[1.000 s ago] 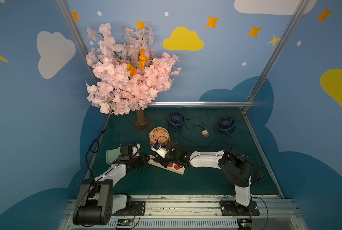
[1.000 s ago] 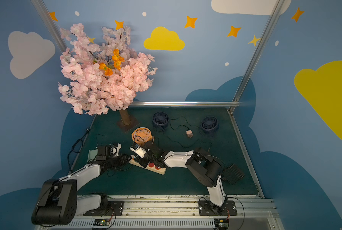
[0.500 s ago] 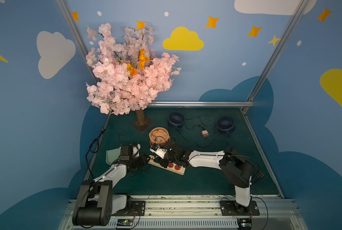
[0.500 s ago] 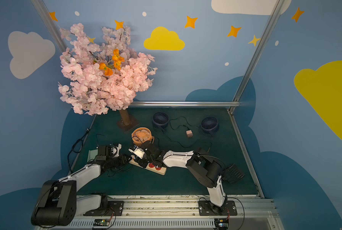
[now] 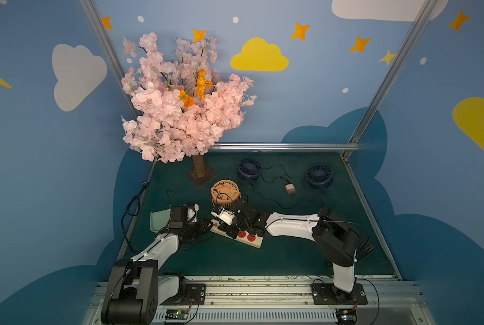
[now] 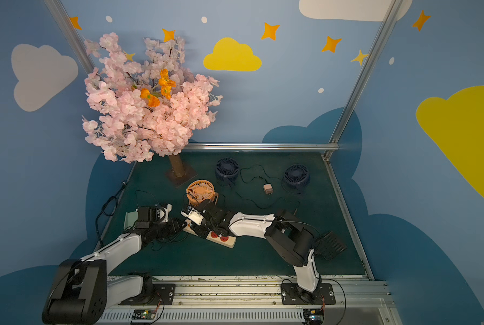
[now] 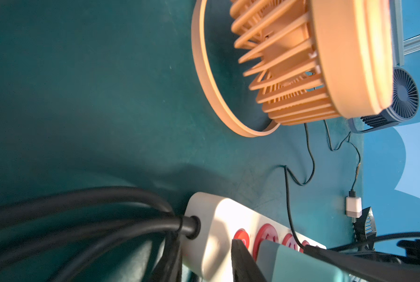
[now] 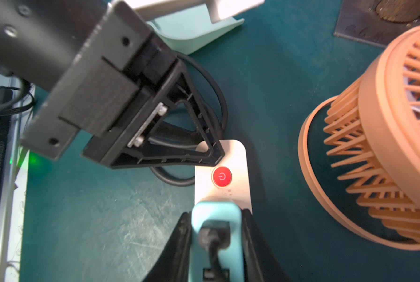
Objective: Plug the desk fan into the power strip
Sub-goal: Insert the plug into the socket.
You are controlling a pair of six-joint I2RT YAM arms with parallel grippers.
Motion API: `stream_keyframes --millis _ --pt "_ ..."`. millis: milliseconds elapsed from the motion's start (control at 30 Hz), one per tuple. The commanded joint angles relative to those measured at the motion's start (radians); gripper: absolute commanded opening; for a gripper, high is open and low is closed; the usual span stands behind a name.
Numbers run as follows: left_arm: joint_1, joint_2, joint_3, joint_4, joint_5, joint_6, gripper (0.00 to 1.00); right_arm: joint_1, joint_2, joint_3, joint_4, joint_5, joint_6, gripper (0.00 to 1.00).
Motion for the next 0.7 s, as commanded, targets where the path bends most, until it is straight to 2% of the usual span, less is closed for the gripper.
stream_keyframes --millis 0,67,100,167,400,533,600,667 --pt "-0.003 -0.025 -0.013 -0.004 0.016 0.006 0.40 0.006 0.026 -0.019 -0.412 0.019 0.036 0.49" --pt "-0.003 -0.031 -0.011 -0.005 0.016 0.006 0.41 0.006 -0.021 0.015 -0.421 -0.003 0.049 0.74" --pt "-0.003 -0.036 -0.010 -0.005 0.017 0.005 0.41 0.009 -0.062 0.024 -0.422 -0.009 0.060 0.83" --pt "-0.003 -0.052 -0.012 -0.008 0.020 0.005 0.44 0.015 -0.139 0.026 -0.416 -0.018 0.075 0.90" --pt "-0.003 -0.225 -0.006 -0.084 0.008 -0.003 0.63 0.018 -0.392 -0.107 -0.473 -0.023 0.156 0.92" --pt "-0.005 -0.395 0.014 -0.166 0.001 -0.008 0.71 -0.010 -0.587 -0.230 -0.478 0.046 0.234 0.92" --pt "-0.007 -0.473 0.030 -0.183 0.016 -0.006 0.73 -0.054 -0.690 -0.275 -0.469 0.112 0.287 0.92" --pt "-0.017 -0.533 0.049 -0.183 0.043 -0.005 0.75 -0.127 -0.774 -0.325 -0.448 0.201 0.401 0.93"
